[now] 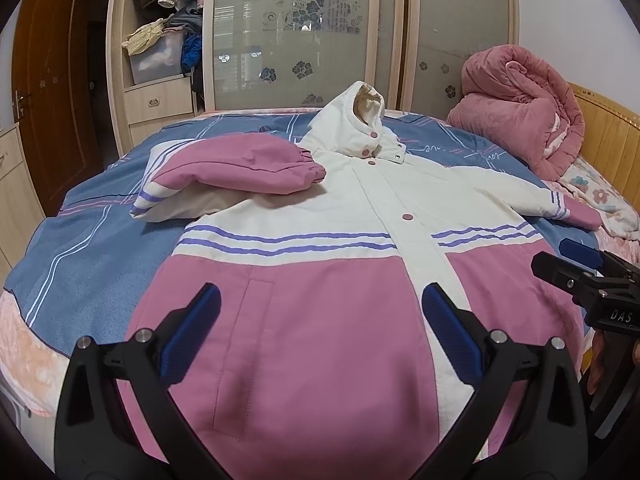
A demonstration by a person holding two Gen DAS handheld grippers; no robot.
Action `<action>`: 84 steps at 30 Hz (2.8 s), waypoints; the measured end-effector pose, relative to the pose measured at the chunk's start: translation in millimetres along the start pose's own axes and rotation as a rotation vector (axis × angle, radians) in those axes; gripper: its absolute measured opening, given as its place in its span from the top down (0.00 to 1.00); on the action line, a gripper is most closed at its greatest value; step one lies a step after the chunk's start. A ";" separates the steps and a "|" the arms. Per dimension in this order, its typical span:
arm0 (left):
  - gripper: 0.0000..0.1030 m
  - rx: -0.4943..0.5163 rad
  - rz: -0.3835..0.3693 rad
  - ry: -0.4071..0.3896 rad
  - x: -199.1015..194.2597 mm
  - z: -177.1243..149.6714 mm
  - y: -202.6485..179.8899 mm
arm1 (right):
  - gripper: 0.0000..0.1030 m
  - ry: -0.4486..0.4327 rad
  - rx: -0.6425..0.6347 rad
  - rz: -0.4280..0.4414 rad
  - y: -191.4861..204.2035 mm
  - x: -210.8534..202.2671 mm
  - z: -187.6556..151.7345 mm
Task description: Fold large clothes
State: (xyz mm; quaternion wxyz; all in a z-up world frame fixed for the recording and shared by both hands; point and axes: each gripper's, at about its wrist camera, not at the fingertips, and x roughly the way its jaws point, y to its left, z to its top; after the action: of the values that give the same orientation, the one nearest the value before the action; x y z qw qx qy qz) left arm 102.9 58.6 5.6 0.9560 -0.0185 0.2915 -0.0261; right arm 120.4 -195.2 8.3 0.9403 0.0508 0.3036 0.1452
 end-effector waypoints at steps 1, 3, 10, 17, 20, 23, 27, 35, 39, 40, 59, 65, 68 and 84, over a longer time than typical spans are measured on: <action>0.02 0.000 -0.002 0.001 -0.1 0.0 0.5 | 0.01 0.001 0.000 0.001 0.2 0.2 0.0; 0.02 -0.001 -0.005 0.002 -0.7 0.1 1.0 | 0.01 0.001 0.001 0.000 0.5 0.4 0.1; 0.02 0.077 -0.020 -0.033 -1.9 3.1 -0.4 | 0.01 -0.010 0.021 0.003 -0.8 -1.4 3.1; 0.02 0.313 0.071 -0.076 21.7 41.7 -2.4 | 0.01 -0.021 0.058 0.044 -0.4 -4.1 11.2; 0.13 0.447 0.104 -0.004 61.3 63.3 -4.2 | 0.01 -0.029 0.069 0.071 2.4 -7.0 14.1; 0.33 0.545 0.107 0.098 111.3 78.6 -2.7 | 0.01 -0.031 0.071 0.090 5.6 -8.3 16.3; 0.36 0.667 0.148 0.156 162.7 86.1 -7.9 | 0.01 -0.031 0.071 0.111 9.8 -9.1 18.3; 0.61 0.789 0.277 0.273 236.5 88.6 -14.2 | 0.01 -0.009 0.080 0.131 10.3 -7.1 18.8; 0.89 0.757 0.275 0.238 237.6 99.9 -23.2 | 0.01 -0.016 0.104 0.139 2.8 -10.4 21.1; 0.90 0.742 0.273 0.214 233.6 105.1 -26.2 | 0.01 -0.018 0.106 0.140 1.1 -11.4 21.6; 0.02 0.400 -0.086 0.142 245.0 110.0 -137.8 | 0.01 -0.029 0.146 0.128 -14.7 -16.4 23.1; 0.02 0.340 -0.155 0.099 215.8 112.9 -122.1 | 0.01 -0.036 0.156 0.128 -18.9 -19.3 24.3; 0.02 0.302 -0.186 0.033 172.8 112.8 -97.3 | 0.01 -0.045 0.151 0.117 -21.0 -21.7 24.2; 0.02 -0.014 -0.100 -0.071 -13.2 13.5 17.5 | 0.01 -0.032 0.084 -0.013 -33.5 -19.4 10.7</action>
State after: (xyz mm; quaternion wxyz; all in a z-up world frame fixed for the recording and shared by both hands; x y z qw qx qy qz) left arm 100.2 77.2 23.2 0.9632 -0.0405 0.2562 -0.0710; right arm 119.8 -233.1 21.6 0.9430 0.0907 0.2946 0.1253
